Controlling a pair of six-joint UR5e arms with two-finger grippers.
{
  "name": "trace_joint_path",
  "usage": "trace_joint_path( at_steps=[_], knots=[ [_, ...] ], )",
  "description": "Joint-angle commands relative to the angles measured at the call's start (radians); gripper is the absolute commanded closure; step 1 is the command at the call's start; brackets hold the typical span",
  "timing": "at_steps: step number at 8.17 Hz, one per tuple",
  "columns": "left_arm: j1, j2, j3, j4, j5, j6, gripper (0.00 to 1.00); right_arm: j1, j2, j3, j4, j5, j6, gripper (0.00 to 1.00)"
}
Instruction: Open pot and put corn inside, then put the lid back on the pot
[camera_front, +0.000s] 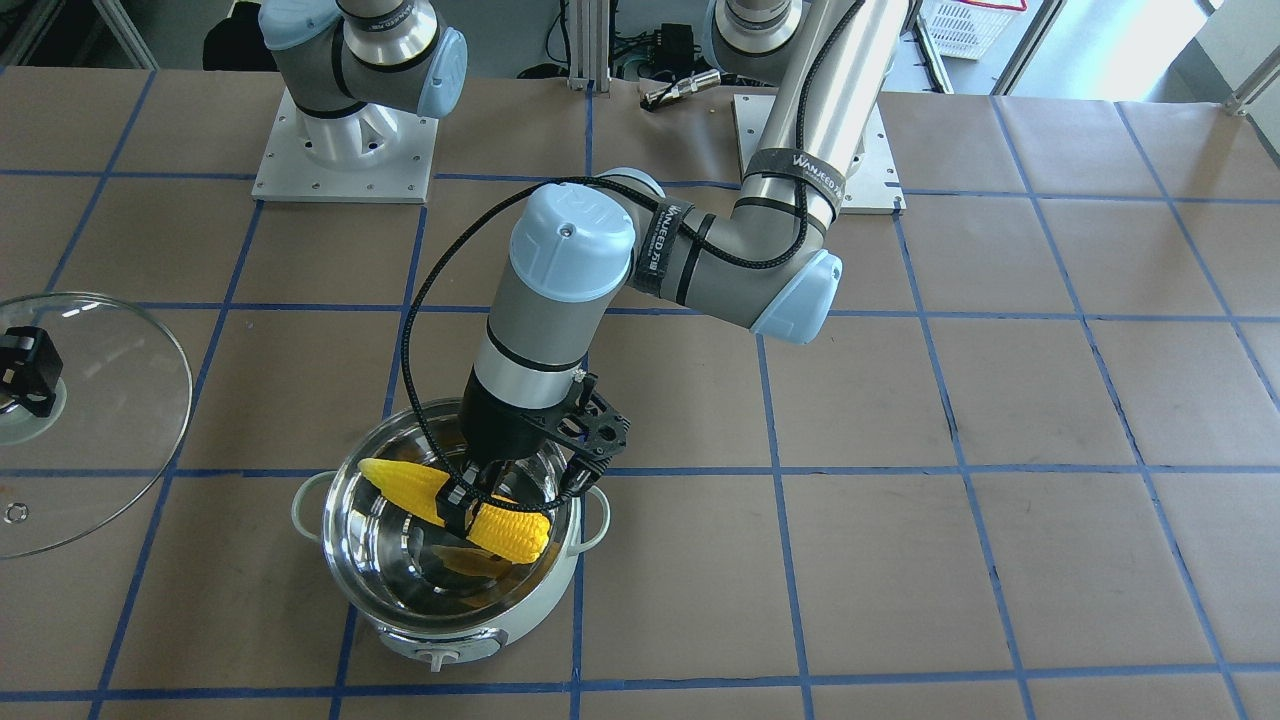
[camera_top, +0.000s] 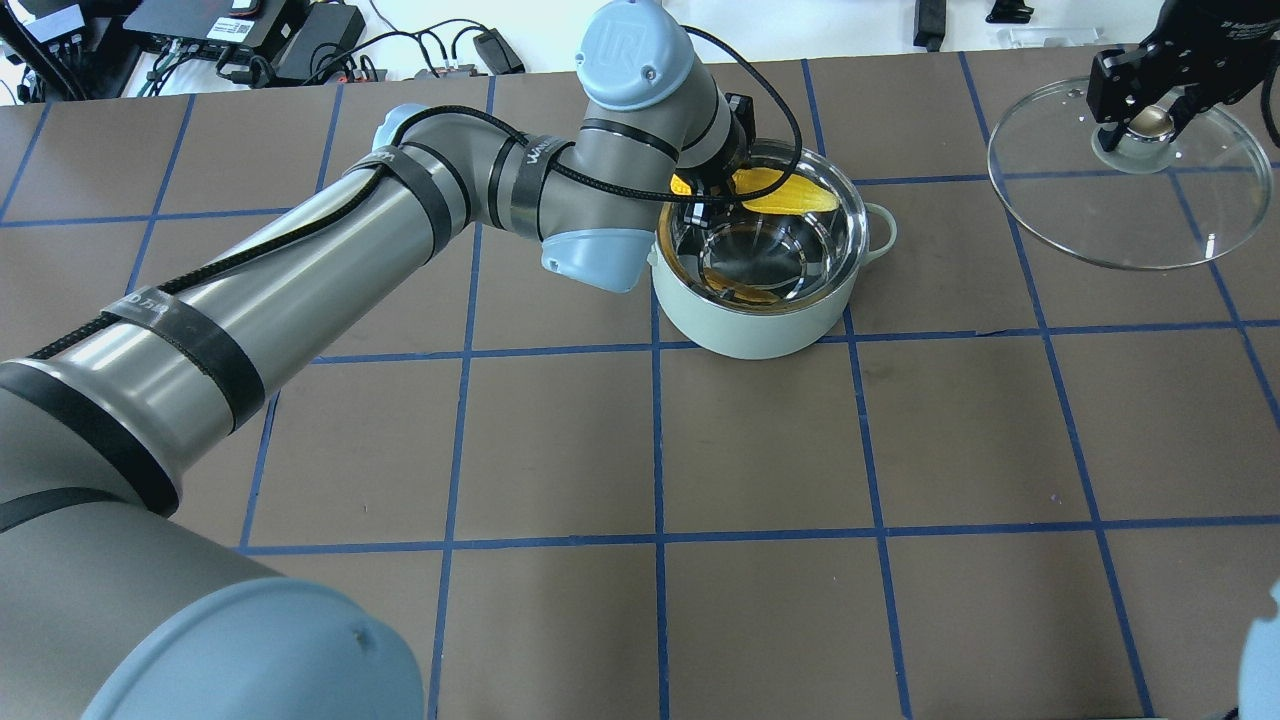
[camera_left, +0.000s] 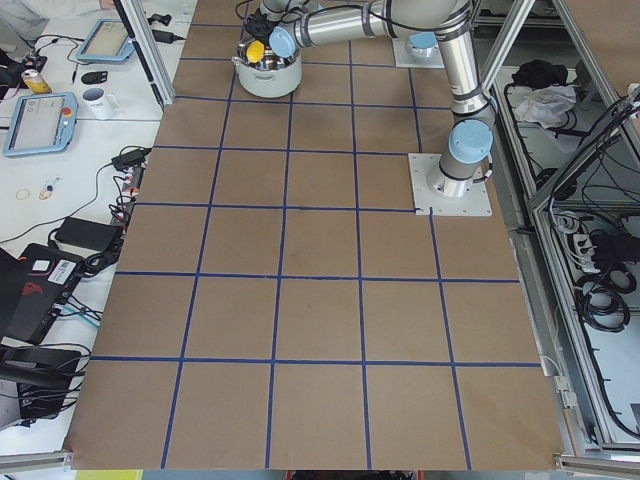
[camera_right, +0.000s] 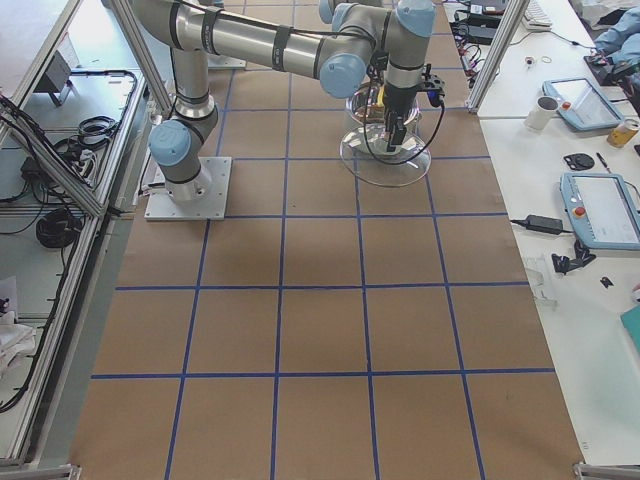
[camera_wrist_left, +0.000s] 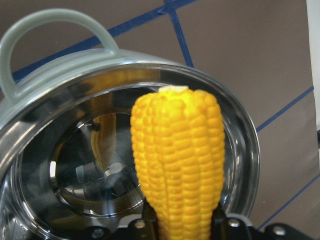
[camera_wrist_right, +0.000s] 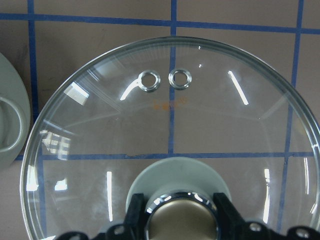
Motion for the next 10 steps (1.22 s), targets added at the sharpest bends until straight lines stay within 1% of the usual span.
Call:
trace_joint_path(
  at_steps=[1,2,3,4,5,6,7,8,9,10],
  knots=[
    [-0.004,-0.012,0.005,-0.004,0.003,-0.042,1.0,0.0,0.0,0.002,0.0,0.0,-0.001,0.64],
    [-0.006,-0.012,0.005,-0.004,0.001,-0.068,1.0,0.0,0.0,0.0,0.0,0.0,-0.001,0.64],
    [-0.009,-0.01,0.004,-0.007,0.001,-0.091,0.95,0.0,0.0,0.0,0.002,0.002,0.001,0.64],
    [-0.01,-0.01,0.004,-0.004,0.003,-0.098,0.73,0.0,0.0,0.0,0.002,0.003,0.001,0.64],
    [-0.01,-0.009,0.004,-0.003,0.009,-0.142,0.42,0.0,0.0,0.002,0.002,0.003,0.001,0.64],
    [-0.015,-0.01,0.004,0.0,0.003,-0.283,0.42,0.0,0.0,0.002,0.002,0.003,0.001,0.64],
    [-0.027,0.0,0.004,0.0,0.0,-0.297,0.37,0.0,0.0,0.002,0.002,0.003,0.001,0.64],
    [-0.032,0.005,0.002,0.0,0.001,-0.299,0.27,0.0,0.0,0.002,0.002,0.003,0.001,0.64],
    [-0.032,0.005,0.002,0.002,-0.002,-0.3,0.23,0.0,0.0,0.002,0.003,0.005,0.001,0.64],
    [-0.032,0.028,0.005,-0.004,-0.002,-0.297,0.24,0.0,-0.002,0.002,0.003,0.005,0.001,0.64]
  ],
)
